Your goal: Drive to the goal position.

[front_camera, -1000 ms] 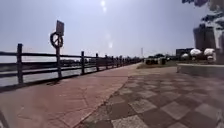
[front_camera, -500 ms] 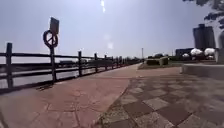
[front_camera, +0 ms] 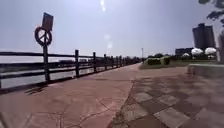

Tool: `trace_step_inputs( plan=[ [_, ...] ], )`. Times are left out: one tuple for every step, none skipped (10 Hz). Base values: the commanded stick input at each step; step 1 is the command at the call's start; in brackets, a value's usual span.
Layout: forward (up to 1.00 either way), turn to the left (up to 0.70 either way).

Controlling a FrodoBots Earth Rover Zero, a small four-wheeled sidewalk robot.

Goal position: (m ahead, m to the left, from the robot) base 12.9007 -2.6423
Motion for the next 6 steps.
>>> trace_step_inputs(
  plan=[
    [0.91,0.01],
    [0.91,0.01],
    [0.91,0.01],
    [0.91,0.01],
    [0.91,0.01],
    [0.91,0.01]
  ],
)
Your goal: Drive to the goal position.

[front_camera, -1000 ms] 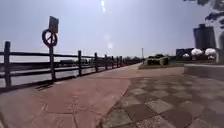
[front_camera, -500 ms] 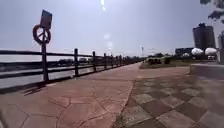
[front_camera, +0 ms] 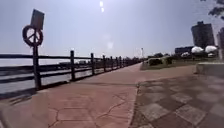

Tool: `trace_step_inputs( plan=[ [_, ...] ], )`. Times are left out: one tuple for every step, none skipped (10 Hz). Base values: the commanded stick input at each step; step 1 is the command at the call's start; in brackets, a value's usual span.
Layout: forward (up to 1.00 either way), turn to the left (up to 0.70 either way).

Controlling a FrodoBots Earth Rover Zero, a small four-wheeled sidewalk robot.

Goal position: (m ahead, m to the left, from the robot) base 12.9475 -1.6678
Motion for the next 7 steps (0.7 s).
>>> trace_step_inputs(
  plan=[
    [0.91,0.01],
    [0.91,0.01],
    [0.91,0.01],
    [0.91,0.01],
    [0.91,0.01],
    [0.91,0.01],
    [0.91,0.01]
  ],
)
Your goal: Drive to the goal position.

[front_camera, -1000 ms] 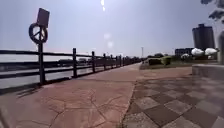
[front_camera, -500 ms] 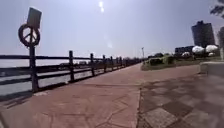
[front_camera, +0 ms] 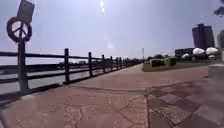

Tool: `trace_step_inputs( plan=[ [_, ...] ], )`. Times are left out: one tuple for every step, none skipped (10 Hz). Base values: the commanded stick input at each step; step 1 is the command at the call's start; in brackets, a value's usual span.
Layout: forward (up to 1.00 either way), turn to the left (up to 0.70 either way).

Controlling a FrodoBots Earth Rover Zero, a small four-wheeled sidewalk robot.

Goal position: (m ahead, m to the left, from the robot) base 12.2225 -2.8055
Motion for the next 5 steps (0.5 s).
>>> trace_step_inputs(
  plan=[
    [0.91,0.01],
    [0.91,0.01],
    [0.91,0.01],
    [0.91,0.01],
    [0.91,0.01]
  ],
)
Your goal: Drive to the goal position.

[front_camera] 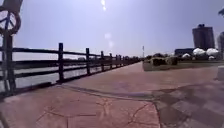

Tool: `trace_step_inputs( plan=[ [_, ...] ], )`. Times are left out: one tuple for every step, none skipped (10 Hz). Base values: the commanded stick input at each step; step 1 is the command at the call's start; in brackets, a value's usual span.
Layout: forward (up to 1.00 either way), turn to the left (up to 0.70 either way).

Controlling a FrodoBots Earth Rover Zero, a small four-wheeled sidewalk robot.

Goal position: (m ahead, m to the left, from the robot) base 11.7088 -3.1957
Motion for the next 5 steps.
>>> trace_step_inputs(
  plan=[
    [0.91,0.01],
    [0.91,0.01],
    [0.91,0.01],
    [0.91,0.01],
    [0.91,0.01]
  ],
)
